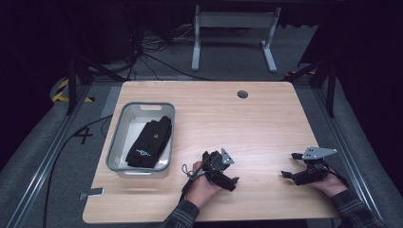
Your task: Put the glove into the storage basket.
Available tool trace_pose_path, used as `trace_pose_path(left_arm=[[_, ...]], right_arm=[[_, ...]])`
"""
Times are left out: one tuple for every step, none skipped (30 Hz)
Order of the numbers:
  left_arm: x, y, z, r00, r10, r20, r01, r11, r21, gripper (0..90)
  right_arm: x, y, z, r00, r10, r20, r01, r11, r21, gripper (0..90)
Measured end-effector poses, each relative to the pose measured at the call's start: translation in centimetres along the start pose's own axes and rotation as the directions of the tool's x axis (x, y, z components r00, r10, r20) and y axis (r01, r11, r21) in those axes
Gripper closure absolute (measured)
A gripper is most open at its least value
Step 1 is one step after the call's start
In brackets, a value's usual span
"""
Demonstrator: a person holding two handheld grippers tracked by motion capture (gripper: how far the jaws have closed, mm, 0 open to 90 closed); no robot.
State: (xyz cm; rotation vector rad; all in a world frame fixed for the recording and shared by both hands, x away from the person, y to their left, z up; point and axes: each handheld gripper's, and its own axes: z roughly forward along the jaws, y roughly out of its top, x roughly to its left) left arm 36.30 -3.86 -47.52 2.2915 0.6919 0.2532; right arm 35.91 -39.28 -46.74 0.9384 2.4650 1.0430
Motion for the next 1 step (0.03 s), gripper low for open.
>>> trace_pose_path(left_arm=[[0.00,0.00,0.00,1.0000,0.000,0.000,0.000,1.0000,0.000,0.1]], right_arm=[[0.01,-0.03,-0.03,1.0000,-0.004,0.003,0.004,1.000,-0.001,10.8]])
